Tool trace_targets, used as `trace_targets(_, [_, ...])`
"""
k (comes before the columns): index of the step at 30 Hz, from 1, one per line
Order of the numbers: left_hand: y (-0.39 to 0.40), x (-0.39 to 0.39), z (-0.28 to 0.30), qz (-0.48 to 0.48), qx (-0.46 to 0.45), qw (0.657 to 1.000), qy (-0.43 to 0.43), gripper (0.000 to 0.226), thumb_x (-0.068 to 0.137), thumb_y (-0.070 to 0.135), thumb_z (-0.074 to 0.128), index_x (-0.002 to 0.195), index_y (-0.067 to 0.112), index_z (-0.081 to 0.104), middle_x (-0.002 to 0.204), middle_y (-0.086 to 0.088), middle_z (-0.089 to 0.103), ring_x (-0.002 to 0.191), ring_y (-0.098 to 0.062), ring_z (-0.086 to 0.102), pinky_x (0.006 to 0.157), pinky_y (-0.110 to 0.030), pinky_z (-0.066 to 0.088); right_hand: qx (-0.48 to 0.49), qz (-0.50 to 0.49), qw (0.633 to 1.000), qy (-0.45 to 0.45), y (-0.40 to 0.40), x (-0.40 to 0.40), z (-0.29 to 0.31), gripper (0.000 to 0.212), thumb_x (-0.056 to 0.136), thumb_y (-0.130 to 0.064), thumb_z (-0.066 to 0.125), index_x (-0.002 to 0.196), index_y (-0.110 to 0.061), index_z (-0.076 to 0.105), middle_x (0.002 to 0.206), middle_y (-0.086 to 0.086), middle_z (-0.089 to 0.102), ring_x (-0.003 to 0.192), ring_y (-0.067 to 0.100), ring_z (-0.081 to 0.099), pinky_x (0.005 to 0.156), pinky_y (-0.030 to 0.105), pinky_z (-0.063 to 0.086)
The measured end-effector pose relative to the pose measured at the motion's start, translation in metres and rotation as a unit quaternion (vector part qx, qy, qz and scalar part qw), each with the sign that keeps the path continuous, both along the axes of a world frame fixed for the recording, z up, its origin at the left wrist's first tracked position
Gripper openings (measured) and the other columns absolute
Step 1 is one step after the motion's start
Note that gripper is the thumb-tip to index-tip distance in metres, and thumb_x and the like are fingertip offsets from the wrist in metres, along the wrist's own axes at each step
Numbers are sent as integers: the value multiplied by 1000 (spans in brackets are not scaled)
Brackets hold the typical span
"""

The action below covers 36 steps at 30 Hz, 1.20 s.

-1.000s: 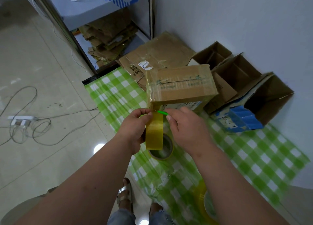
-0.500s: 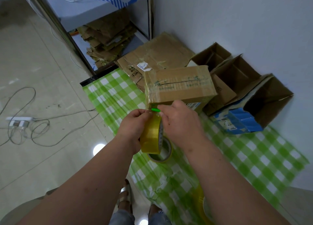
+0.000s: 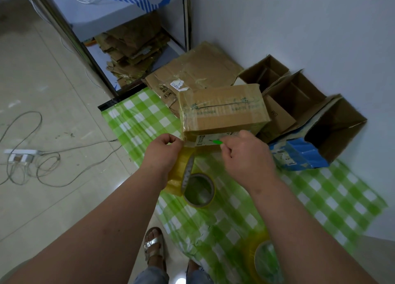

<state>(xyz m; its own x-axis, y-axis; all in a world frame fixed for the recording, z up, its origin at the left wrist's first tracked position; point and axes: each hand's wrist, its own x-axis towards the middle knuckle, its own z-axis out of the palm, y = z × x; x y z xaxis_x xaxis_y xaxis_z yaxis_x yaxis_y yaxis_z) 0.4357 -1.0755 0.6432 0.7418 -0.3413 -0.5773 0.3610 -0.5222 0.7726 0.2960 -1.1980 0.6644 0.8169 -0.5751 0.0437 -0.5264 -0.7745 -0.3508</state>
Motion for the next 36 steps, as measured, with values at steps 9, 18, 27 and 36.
trace_targets(9, [9,-3,-8,-21,29,999,32,16,86,34,72,78,24,64,86,-5,67,75,-26,61,72,-41,56,230,-125,952,161,1,-15,-49,15,101,-25,40,97,-27,54,77,-6,58,80,26,59,76,35,41])
trace_targets(18, [16,15,0,-88,100,984,-116,13,87,41,62,83,29,61,71,4,58,57,-16,50,55,-29,43,103,-154,971,148,14,-23,-75,33,91,-23,51,122,-28,61,125,3,52,119,27,44,96,40,26])
trace_targets(27, [13,22,-2,-183,147,948,-216,33,87,65,55,84,32,58,71,7,59,61,-12,59,52,-27,43,-83,-22,994,-70,4,34,-19,62,85,-62,56,140,-32,50,156,0,34,142,29,26,110,51,17])
trace_targets(36, [6,23,-12,-184,129,953,-205,49,94,64,40,100,22,66,74,5,58,63,-14,52,60,-31,41,-89,-40,992,-77,3,47,-30,52,85,-54,63,132,-32,59,148,0,48,138,30,38,108,53,19])
